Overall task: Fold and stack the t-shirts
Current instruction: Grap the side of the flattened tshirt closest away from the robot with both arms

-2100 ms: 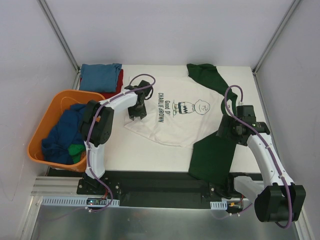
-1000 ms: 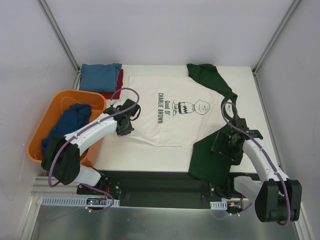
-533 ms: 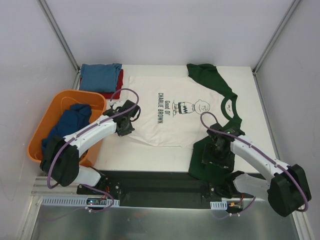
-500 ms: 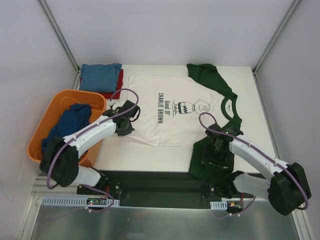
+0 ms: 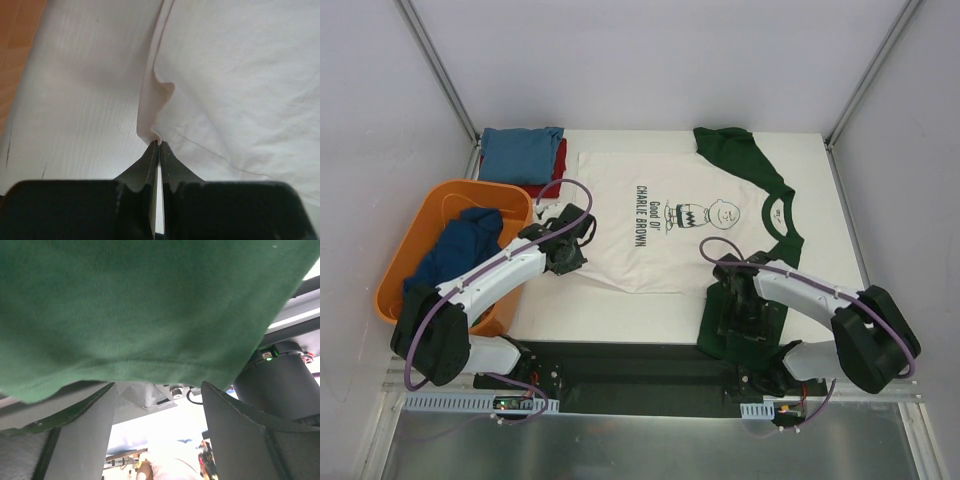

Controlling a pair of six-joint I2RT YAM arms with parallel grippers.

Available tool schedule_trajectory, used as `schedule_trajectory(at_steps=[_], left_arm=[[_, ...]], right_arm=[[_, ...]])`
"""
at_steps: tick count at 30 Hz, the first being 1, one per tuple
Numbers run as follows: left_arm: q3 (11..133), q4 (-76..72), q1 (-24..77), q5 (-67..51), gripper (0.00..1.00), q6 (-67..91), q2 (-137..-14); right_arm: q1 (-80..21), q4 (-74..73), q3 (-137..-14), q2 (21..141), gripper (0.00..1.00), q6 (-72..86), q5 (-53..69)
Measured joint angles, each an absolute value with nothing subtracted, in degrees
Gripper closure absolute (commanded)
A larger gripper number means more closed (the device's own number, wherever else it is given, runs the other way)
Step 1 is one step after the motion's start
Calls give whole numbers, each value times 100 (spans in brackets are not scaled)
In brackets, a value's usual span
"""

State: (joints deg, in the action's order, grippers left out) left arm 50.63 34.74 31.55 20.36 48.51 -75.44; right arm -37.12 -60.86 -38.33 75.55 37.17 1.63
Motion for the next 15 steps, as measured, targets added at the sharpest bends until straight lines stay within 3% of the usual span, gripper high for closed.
schedule_trajectory(at_steps=[11, 15], left_arm=[[5063, 3444, 3155, 2012, 100, 4823, -7435], [5063, 3435, 3155, 2014, 100, 4818, -7417]], right_arm=[[-3789, -5605, -3778, 8388, 39, 3815, 292], [-3804, -5559, -3769, 8401, 53, 3830, 340]])
